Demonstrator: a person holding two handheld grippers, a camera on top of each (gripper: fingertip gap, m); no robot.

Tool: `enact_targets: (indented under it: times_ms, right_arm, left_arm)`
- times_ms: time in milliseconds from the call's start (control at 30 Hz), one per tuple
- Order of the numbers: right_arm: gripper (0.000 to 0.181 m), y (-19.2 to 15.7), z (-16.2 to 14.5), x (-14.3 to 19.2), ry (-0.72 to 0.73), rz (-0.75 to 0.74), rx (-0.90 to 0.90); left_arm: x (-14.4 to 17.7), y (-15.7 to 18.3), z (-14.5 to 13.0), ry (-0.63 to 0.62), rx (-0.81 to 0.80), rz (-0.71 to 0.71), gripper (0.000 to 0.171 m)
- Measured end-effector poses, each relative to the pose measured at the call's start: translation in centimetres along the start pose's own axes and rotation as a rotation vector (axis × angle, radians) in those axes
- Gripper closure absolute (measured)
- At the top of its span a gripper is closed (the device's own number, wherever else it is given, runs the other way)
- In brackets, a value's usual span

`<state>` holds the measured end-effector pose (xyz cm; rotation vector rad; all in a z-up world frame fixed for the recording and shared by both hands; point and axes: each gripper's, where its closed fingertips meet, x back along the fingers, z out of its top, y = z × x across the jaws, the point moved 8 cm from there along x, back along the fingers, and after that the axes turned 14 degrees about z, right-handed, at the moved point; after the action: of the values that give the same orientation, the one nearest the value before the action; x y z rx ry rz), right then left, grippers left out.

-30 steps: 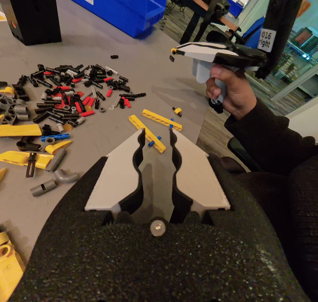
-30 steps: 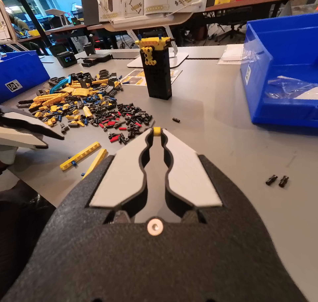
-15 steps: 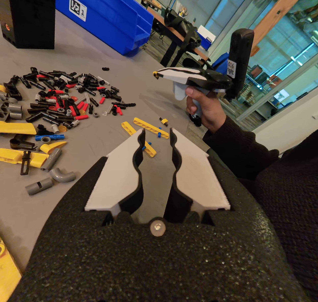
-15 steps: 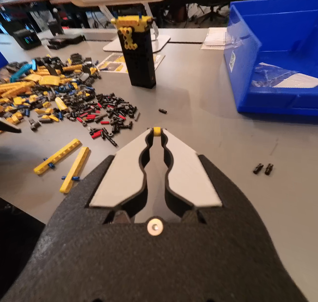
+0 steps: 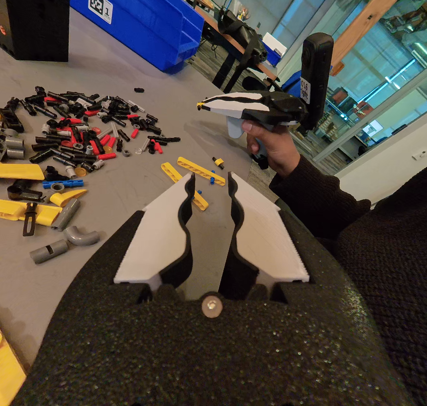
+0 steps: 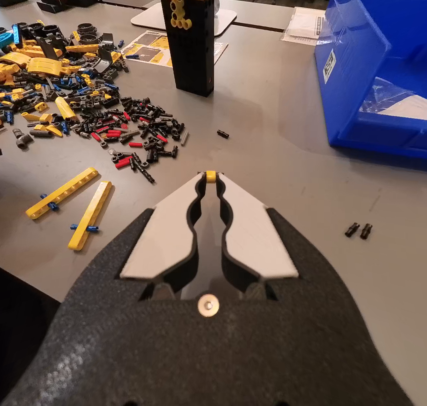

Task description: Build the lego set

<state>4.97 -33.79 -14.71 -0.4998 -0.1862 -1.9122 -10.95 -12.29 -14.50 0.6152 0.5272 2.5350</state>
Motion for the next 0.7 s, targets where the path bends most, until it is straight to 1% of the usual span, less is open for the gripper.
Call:
enact_targets:
  times_ms: [700]
  right_arm:
    - [0.173,0.07,0.00,-0.02,0.001,0.008,-0.013]
  left_arm:
    - [0.06,-0.04,0.01,0.002,0.009,-0.015,0.143]
